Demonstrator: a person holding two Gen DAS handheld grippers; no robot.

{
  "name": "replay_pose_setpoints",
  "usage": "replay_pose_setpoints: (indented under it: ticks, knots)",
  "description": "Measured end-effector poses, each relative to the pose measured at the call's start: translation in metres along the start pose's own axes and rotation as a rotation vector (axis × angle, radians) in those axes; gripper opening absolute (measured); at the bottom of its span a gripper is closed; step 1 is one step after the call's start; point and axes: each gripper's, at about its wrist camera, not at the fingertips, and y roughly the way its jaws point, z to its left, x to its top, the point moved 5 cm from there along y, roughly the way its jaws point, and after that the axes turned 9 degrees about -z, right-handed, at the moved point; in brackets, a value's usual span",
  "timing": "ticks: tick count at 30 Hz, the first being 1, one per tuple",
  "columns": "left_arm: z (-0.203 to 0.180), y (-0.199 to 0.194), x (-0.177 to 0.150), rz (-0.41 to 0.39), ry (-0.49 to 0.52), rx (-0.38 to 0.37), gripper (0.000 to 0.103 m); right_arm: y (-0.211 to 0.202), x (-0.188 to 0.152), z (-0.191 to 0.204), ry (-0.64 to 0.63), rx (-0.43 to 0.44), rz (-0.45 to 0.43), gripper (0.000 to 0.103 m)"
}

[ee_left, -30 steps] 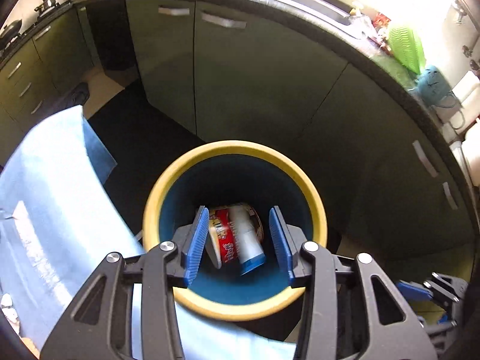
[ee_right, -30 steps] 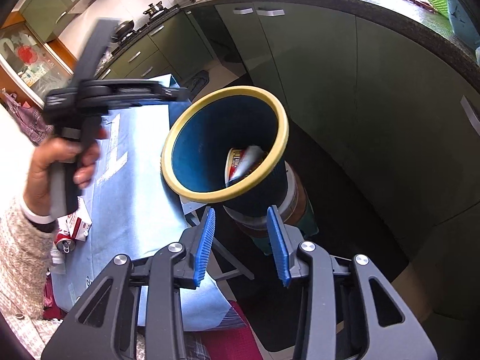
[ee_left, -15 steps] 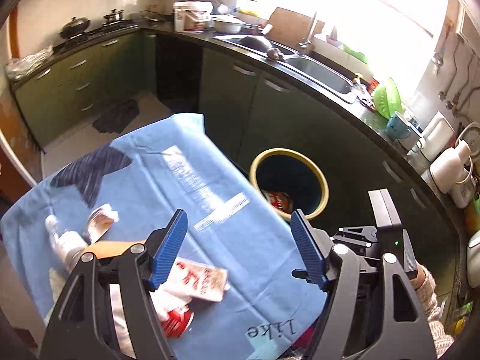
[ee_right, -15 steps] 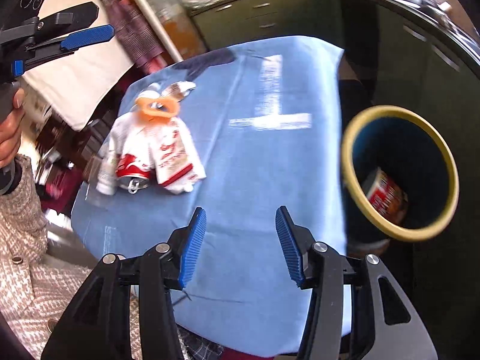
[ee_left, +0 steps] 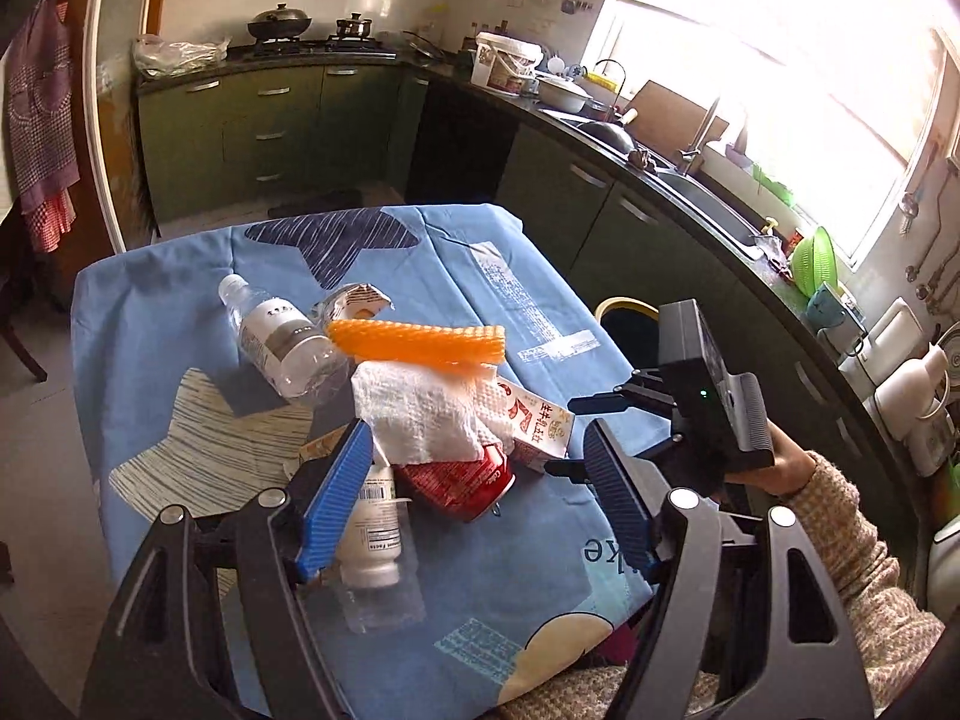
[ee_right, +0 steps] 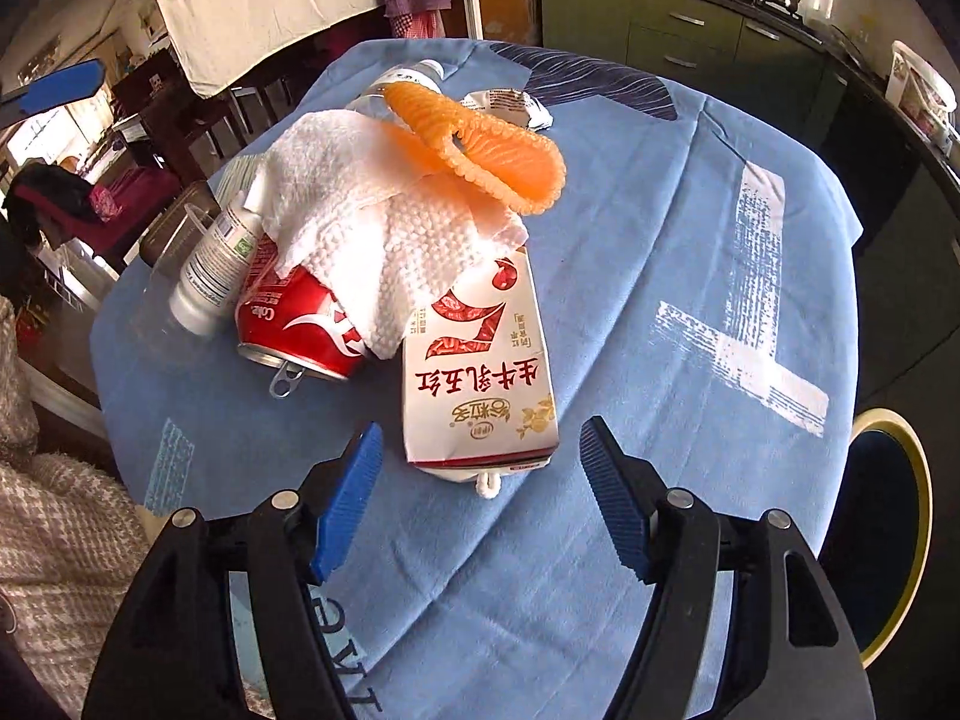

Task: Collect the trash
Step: 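Move the right gripper back to the table and grasp the white drink carton, then carry the white carton over the bin and open the right gripper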

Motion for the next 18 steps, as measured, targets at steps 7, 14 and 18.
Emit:
replay_pose_setpoints:
  ticks: [7, 14, 18]
  knots:
    - [0.001, 0.0, -0.011, 0.007, -0.02, -0.021, 0.071, 0.02, 0.004, -0.004, -0.007, 0.013, 0.006, 0.068]
    - [0.0, 0.006, -0.018, 0.025, -0.018, -0.023, 0.071, 0.02, 0.002, -0.008, 0.014, 0.023, -0.021, 0.055]
    - [0.002, 0.01, -0.022, 0.039, -0.025, -0.024, 0.071, 0.005, -0.006, -0.013, 0.023, -0.002, -0.03, 0.054]
